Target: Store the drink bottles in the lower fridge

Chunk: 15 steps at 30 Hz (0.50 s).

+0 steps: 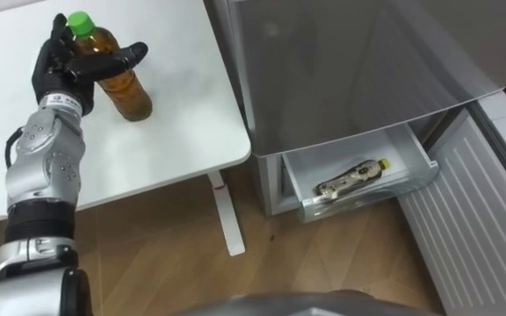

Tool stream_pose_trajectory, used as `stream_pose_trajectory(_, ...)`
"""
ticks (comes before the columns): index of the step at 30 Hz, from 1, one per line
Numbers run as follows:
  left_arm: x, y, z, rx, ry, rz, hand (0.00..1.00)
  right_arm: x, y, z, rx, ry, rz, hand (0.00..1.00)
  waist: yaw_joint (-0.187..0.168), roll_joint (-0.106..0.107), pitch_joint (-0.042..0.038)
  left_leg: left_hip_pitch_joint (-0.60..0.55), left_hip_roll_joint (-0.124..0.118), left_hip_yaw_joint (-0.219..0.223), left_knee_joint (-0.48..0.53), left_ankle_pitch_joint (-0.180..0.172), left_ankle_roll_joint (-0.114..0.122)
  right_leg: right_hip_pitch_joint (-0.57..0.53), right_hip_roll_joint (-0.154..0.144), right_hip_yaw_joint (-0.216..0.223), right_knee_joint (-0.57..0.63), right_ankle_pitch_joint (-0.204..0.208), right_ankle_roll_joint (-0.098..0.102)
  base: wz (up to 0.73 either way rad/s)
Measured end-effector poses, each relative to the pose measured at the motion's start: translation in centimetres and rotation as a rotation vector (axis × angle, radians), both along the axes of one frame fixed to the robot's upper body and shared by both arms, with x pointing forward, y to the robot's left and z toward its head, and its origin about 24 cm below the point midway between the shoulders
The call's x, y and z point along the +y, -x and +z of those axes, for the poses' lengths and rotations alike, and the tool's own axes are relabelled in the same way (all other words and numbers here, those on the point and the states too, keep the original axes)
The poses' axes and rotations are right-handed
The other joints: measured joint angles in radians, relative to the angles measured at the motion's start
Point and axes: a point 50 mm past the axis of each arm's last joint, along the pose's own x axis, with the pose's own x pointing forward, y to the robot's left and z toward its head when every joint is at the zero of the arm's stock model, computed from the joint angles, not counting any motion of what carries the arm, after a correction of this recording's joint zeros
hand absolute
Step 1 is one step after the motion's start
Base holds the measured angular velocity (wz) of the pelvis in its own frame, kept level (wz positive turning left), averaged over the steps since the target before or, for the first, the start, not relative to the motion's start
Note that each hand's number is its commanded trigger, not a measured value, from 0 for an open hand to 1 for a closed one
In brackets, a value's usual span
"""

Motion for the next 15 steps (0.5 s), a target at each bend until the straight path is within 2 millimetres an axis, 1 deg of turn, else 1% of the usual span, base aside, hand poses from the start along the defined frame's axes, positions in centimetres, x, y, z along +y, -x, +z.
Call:
stream_pose_trajectory(6,0.18,-0.13,-0.19,0.016,-0.002,0.002,1.00,-0.04,-0.16,0.02,-0.002,0.003,0.003,0.00,-0.002,0.003,0.0002,0.001,0.000,0.000,0.000,0.000,0.000,0.000,0.000,0.001,0.001,0.000,0.000,0.00)
stream_pose_trajectory(15,0.11,-0.08,-0.43,0.040,0.006,-0.006,1.00,-0.05,-0.44,0.02,-0.009,0.005,0.005,0.00,-0.003,0.003,0.0004,-0.001,0.000,0.000,0.000,0.000,0.000,-0.004,0.000,0.001,0.002,0.000,0.000,0.00)
